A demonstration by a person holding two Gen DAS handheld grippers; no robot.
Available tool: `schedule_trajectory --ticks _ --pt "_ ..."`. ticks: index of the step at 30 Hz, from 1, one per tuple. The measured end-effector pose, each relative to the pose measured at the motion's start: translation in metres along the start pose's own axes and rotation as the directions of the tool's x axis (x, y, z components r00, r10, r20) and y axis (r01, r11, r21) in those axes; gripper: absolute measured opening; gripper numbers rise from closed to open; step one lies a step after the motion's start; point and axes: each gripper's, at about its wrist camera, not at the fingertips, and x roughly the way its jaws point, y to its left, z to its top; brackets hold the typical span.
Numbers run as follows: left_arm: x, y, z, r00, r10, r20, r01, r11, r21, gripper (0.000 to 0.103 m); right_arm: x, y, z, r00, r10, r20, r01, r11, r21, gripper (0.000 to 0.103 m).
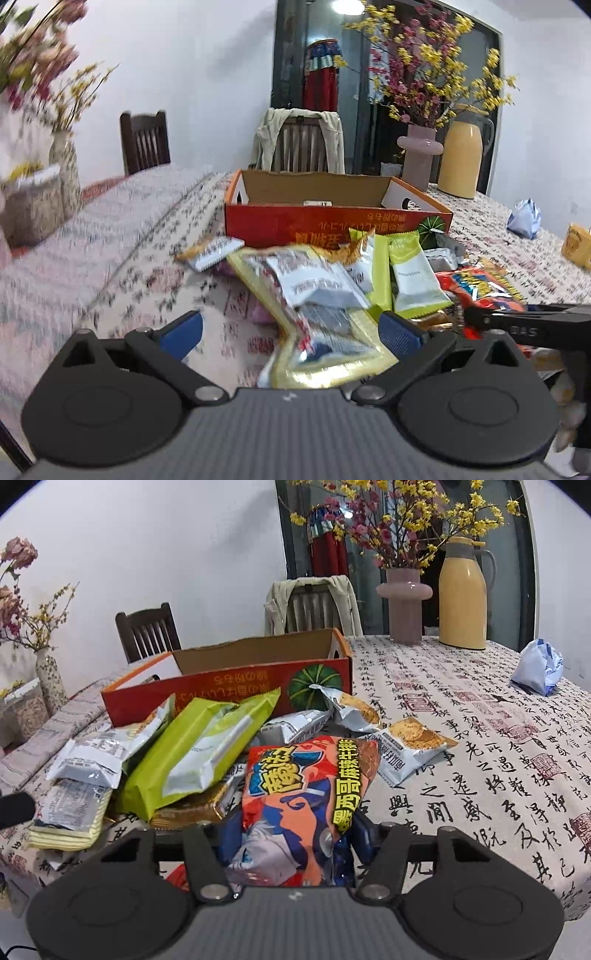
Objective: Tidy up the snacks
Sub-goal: 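Grasp the red-orange chip bag with the right gripper while the left grasps a white biscuit packet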
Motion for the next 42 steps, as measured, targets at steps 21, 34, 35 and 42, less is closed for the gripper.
schedule_trajectory --ticks 21,34,35,42 --pt "0.075 -0.021 0.041 0.984 -0.137 -0.110 0.170 0.903 0.396 0.085 -0.013 -0.014 0.002 0.997 0.053 0.056 -0.055 0.998 0.032 0.058" --pt "0.077 -0.019 0.037 0.970 -0.171 -0.174 0.228 0.890 0.395 0.036 -0.006 -0.021 -0.001 0.994 0.094 0.048 -0.097 0.994 0.058 0.058" --pt "0.075 -0.018 0.037 0.972 -0.165 -0.170 0.220 0.895 0.389 0.036 -0.007 -0.022 -0.002 0.994 0.096 0.049 -0.098 0.993 0.060 0.058" --pt "0.053 -0.011 0.034 0.975 -0.173 -0.140 0.212 0.912 0.352 0.070 -0.011 -0.022 -0.003 0.992 0.112 0.058 -0.116 0.991 0.063 0.058"
